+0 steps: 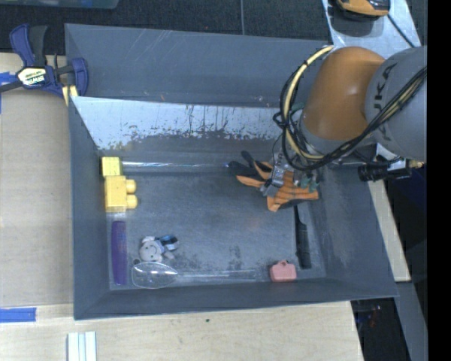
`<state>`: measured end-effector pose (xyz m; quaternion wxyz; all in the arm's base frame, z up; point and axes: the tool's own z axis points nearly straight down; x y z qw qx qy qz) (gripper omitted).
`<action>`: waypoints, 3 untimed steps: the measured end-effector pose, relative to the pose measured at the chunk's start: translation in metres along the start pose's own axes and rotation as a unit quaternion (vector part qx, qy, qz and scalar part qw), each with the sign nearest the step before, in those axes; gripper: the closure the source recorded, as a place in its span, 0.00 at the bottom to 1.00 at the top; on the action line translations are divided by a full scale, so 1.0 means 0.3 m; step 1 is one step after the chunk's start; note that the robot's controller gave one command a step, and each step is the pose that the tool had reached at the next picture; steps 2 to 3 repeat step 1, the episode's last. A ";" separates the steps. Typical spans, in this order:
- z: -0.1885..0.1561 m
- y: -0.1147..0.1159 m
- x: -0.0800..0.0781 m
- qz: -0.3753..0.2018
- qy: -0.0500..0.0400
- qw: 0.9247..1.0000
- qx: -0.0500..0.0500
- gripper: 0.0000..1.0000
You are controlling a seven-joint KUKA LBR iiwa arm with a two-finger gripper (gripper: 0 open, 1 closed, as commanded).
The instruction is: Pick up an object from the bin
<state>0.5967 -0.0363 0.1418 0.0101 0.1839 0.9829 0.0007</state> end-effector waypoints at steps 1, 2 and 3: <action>-0.088 0.001 -0.006 -0.001 -0.002 1.000 -0.001 1.00; -0.088 0.001 -0.006 -0.001 -0.002 1.000 -0.001 1.00; -0.088 0.001 -0.006 -0.001 -0.002 1.000 -0.001 1.00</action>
Offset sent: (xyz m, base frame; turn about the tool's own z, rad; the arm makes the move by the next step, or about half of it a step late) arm 0.0011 -0.0002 0.0235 -0.0010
